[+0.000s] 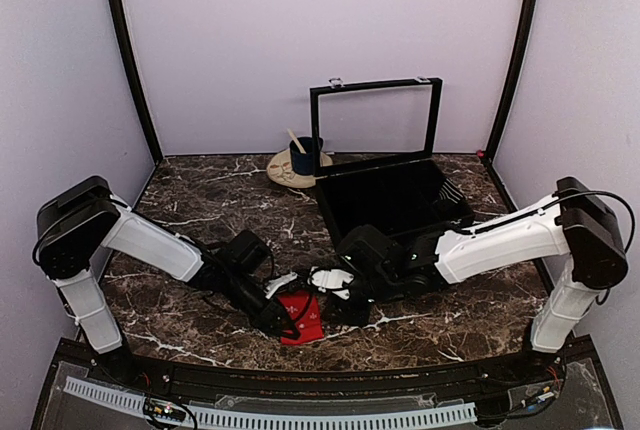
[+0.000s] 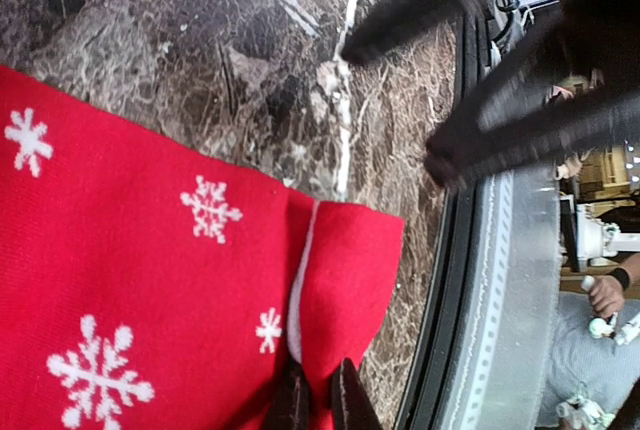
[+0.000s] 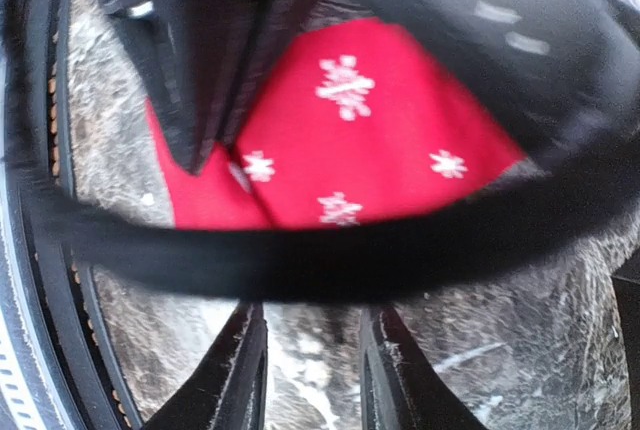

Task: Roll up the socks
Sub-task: Roll the sock at the center of the board.

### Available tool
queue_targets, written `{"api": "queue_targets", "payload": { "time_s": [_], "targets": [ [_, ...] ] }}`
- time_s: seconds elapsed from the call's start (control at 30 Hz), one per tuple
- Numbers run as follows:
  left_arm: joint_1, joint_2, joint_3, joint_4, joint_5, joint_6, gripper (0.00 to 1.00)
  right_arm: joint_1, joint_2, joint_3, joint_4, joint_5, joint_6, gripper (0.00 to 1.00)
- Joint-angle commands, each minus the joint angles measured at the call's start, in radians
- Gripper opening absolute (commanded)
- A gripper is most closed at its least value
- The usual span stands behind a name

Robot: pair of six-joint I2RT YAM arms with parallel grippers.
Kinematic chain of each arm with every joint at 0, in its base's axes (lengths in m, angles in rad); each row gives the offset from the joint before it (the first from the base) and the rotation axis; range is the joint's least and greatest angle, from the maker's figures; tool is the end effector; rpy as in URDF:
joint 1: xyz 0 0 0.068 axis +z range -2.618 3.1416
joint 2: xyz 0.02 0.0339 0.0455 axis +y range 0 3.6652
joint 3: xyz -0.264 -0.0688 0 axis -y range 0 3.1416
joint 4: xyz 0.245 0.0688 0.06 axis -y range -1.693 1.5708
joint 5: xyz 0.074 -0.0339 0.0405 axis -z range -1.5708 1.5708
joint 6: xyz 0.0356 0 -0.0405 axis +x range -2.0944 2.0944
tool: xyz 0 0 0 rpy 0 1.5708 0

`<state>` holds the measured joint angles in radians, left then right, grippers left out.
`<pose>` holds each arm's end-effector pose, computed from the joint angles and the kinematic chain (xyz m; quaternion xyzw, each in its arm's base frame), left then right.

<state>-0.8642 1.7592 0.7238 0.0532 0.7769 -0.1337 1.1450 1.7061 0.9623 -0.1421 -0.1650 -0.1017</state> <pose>0.1766 -0.2453 0.1101 0.4190 0.7880 -0.4467 0.0623 0.1374 0.3171 0.1688 -0.5705 0.7460 0.2341 0.2515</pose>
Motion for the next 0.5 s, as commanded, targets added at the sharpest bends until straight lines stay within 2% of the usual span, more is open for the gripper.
{"api": "queue_targets", "payload": {
  "time_s": [0.0, 0.2, 0.47],
  "targets": [
    [0.023, 0.053, -0.011, -0.113, 0.025, 0.031, 0.0, 0.056, -0.008, 0.007, 0.014, 0.042, -0.045, 0.3],
    [0.04, 0.101, 0.016, -0.135, 0.077, 0.049, 0.0, 0.106, 0.006, 0.019, 0.013, 0.079, -0.077, 0.37],
    [0.047, 0.138, 0.052, -0.173, 0.106, 0.075, 0.0, 0.142, 0.066, 0.067, -0.011, 0.093, -0.125, 0.39]
  ]
}}
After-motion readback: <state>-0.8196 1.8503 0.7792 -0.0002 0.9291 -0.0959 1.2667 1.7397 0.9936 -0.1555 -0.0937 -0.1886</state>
